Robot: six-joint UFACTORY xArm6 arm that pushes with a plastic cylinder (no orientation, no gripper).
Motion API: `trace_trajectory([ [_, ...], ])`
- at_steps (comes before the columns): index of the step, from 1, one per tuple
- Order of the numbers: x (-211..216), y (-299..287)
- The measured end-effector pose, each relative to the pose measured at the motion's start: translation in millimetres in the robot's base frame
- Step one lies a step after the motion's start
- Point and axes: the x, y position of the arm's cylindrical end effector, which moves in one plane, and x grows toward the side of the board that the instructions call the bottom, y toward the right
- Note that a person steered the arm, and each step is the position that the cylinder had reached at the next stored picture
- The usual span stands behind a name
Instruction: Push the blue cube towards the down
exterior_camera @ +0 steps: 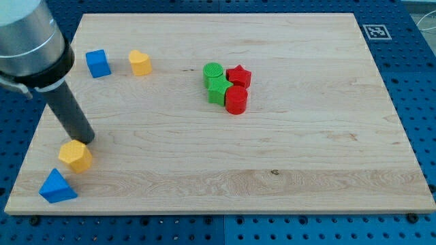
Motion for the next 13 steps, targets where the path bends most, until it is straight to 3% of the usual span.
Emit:
trace_trajectory([
  [1,16,0],
  [3,5,2],
  [4,-35,-61],
  [5,-50,-89],
  [6,-94,-89],
  [7,-94,-89],
  [9,-228,-89],
  [10,-248,-52],
  [11,-221,-10],
  [13,-161,-7],
])
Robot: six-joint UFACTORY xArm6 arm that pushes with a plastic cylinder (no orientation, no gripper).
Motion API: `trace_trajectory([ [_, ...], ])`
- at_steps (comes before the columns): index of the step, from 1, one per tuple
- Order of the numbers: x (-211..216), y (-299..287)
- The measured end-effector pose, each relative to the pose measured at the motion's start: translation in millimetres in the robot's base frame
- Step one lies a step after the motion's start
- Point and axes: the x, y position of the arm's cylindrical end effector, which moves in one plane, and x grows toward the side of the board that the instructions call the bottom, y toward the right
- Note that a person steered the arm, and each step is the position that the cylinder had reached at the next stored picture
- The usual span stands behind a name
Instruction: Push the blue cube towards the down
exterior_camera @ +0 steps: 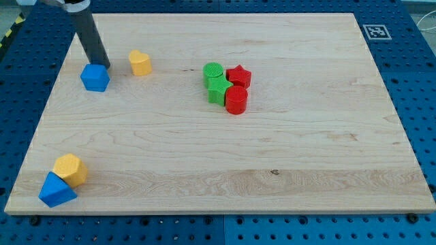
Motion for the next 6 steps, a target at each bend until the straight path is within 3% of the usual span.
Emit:
trace_trajectory([
  [2,42,7],
  [4,45,-12],
  [6,77,11],
])
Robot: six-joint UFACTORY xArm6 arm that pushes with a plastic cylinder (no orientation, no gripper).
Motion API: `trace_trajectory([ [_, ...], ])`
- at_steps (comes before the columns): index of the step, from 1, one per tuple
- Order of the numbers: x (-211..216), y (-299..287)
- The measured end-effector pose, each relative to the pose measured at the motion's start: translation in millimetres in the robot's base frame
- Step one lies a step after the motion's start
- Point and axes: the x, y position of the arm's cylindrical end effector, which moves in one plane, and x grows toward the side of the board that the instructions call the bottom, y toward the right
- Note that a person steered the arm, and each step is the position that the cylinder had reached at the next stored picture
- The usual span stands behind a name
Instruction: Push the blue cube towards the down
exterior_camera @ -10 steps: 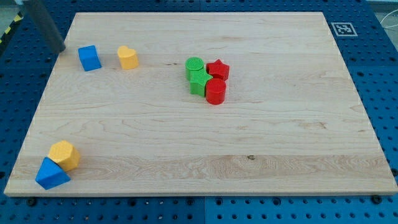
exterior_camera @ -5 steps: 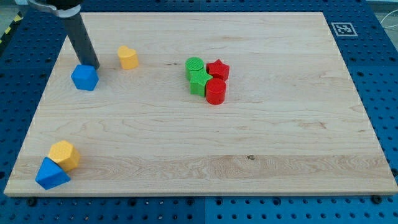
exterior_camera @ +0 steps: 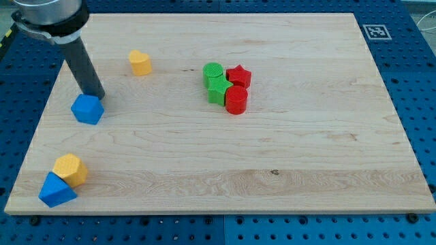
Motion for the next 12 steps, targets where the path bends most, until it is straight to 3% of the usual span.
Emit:
trace_trajectory([
  [1,22,7],
  [3,21,-31],
  [6,48,1],
  [12,80,-20],
])
